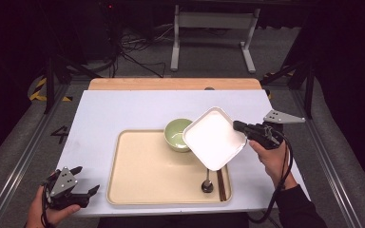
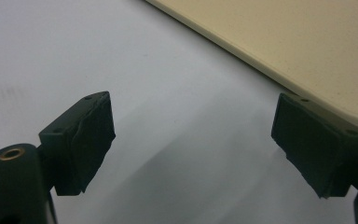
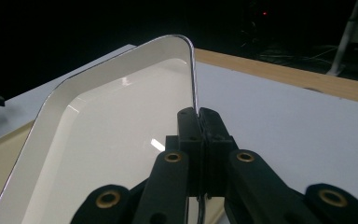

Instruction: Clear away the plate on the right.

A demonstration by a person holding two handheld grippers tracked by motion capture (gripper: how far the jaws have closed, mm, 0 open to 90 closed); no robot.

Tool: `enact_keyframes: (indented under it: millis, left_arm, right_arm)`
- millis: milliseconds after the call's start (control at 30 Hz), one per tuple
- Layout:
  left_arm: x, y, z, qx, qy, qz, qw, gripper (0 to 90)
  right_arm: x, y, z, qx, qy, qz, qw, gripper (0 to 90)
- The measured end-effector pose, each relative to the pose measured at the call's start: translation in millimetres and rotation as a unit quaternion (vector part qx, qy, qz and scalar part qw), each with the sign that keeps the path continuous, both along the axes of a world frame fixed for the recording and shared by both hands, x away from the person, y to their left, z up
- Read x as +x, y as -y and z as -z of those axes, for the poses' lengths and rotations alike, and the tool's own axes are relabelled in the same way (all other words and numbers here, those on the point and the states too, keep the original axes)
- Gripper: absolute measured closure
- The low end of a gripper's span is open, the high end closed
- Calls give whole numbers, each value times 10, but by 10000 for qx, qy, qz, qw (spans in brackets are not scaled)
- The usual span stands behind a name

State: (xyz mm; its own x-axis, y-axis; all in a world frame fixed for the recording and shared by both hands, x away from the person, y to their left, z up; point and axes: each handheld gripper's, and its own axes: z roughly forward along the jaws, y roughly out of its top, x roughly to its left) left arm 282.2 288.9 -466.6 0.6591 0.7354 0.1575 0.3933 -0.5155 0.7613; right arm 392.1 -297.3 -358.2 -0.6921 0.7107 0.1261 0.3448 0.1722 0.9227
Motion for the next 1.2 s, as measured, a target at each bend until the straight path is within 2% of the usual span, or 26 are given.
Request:
enact_keyframes:
  millis: [200, 433, 533, 800, 1033, 1200]
  left_arm:
    - [-1, 2, 3, 3, -10, -8, 10000, 142]
    - [-1, 3, 6, 11, -14, -36, 10000, 141]
    - [0, 5, 5, 26, -21, -22, 10000, 141]
    - [-1, -1, 5, 5, -4, -29, 10000, 141]
    - [-1, -1, 4, -4, -1, -27, 10000, 141]
    - [-2, 0, 7, 25, -16, -31, 10000, 141]
  right_arm:
    - [-2, -154, 51, -68, -70, -226, 9997, 888]
    - [-29, -448, 95, -245, -75, -626, 9977, 887]
    - [-41, -588, 120, -263, -119, -876, 9957, 888]
    - [-102, -1060, 231, -744, -134, -1373, 9876, 888]
    - [-88, -1325, 347, -1002, -215, -1571, 9822, 887]
    - [-57, -1435, 406, -1115, -243, -1611, 9803, 887]
